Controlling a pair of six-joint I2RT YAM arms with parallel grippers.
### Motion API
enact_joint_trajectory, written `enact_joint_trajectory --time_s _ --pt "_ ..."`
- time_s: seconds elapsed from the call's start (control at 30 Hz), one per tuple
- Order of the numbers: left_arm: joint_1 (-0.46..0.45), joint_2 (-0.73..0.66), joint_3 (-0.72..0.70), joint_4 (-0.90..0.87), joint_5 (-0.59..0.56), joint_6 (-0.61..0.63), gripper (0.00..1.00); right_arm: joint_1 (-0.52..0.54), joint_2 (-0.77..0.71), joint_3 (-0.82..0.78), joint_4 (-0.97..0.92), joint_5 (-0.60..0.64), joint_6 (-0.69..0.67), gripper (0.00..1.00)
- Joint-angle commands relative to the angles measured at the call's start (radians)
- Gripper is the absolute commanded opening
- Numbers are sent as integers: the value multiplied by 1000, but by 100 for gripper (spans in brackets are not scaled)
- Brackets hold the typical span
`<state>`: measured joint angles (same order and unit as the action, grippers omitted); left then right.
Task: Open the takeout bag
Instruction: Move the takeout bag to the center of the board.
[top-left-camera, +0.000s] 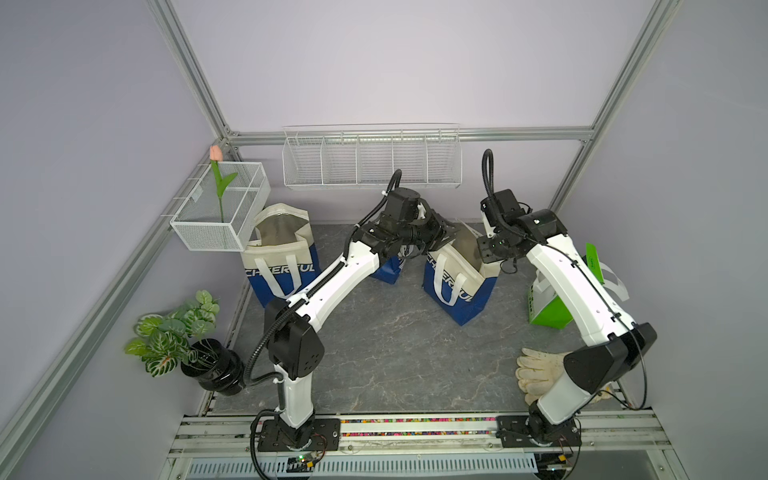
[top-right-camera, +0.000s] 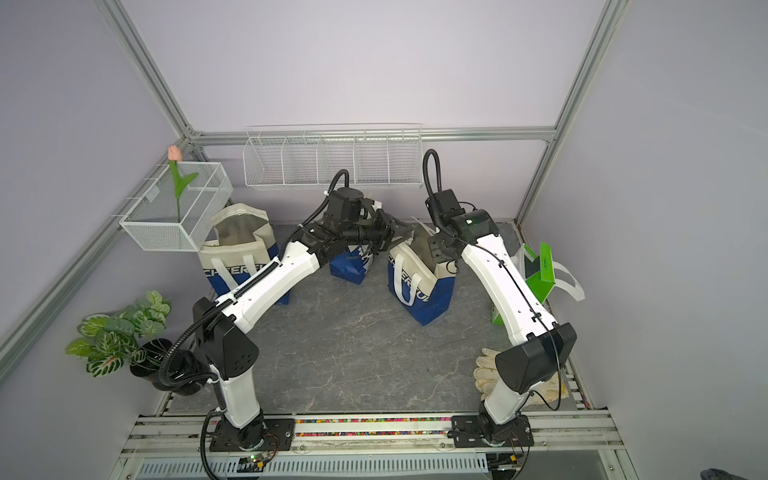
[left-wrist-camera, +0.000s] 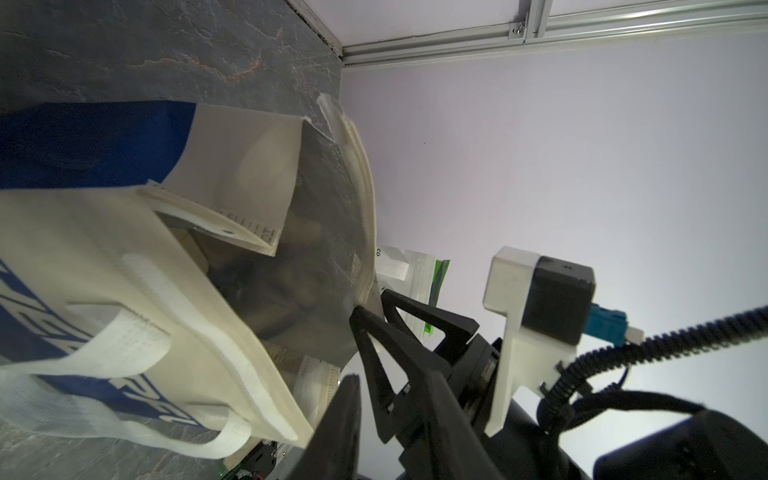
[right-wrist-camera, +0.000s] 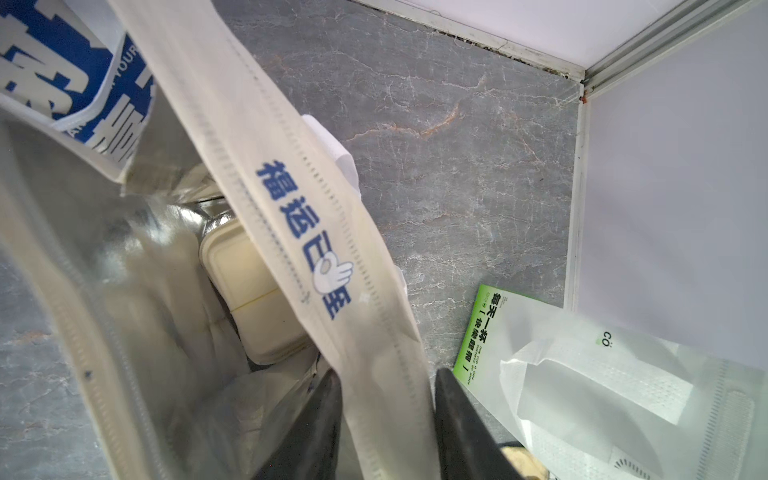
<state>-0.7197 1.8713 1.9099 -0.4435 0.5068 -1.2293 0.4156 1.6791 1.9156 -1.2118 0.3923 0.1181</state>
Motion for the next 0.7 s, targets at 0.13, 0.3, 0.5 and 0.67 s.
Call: enact_joint_trajectory --time_s 0.13,0.3,0.5,0.67 --pt "36 -105 -34 -141 -61 185 30 -13 24 43 -19 14 -18 73" --pt "87 -176 -148 -107 -50 185 31 12 61 71 -22 -20 -43 82" --pt "110 -230 -217 -103 -48 217 31 43 90 80 -49 52 -38 81" --pt "118 -238 -217 -143 -58 261 31 5 72 97 -75 47 -22 48"
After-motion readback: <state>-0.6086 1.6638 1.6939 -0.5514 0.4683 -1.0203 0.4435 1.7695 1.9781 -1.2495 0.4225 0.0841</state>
